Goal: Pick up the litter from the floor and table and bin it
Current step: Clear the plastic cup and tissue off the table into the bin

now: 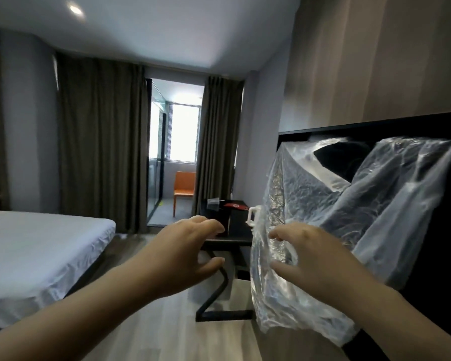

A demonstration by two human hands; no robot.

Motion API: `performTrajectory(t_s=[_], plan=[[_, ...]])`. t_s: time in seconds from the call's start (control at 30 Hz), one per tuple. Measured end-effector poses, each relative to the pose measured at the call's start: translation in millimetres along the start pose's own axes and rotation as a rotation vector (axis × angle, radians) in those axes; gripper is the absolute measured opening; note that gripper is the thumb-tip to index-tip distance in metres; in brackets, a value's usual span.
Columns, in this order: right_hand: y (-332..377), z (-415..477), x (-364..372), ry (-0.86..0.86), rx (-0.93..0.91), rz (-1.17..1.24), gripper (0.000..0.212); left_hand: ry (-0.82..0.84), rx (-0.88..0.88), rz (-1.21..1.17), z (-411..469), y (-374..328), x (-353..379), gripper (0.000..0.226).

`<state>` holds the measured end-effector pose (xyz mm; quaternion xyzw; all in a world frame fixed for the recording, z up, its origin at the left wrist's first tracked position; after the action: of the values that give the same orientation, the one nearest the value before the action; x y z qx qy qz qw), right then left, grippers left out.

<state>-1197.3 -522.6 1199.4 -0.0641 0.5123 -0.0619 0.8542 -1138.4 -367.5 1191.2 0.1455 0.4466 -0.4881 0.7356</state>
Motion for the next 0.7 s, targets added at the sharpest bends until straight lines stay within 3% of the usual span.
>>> performTrajectory(t_s=[0.33,0.7], plan=[[-62,131,74,-0.015,-0.052,0.038,0.042,-0.006,-0.056,0.014,117,95,52,0.05],[-45,272,190,0.057,-0.098,0.045,0.042,0.04,-0.089,0.01,192,249,100,0.051]])
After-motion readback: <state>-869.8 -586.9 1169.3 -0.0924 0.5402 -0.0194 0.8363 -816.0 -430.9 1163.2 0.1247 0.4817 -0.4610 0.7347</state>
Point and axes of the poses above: each hand's wrist, its own z-axis towards the middle knuckle, its own x-axis out of the palm, y = z × x, the point moved 9 cm from there along z, towards the middle knuckle, and after that the axes turned 10 degrees about -z, right-handed, at the moved point
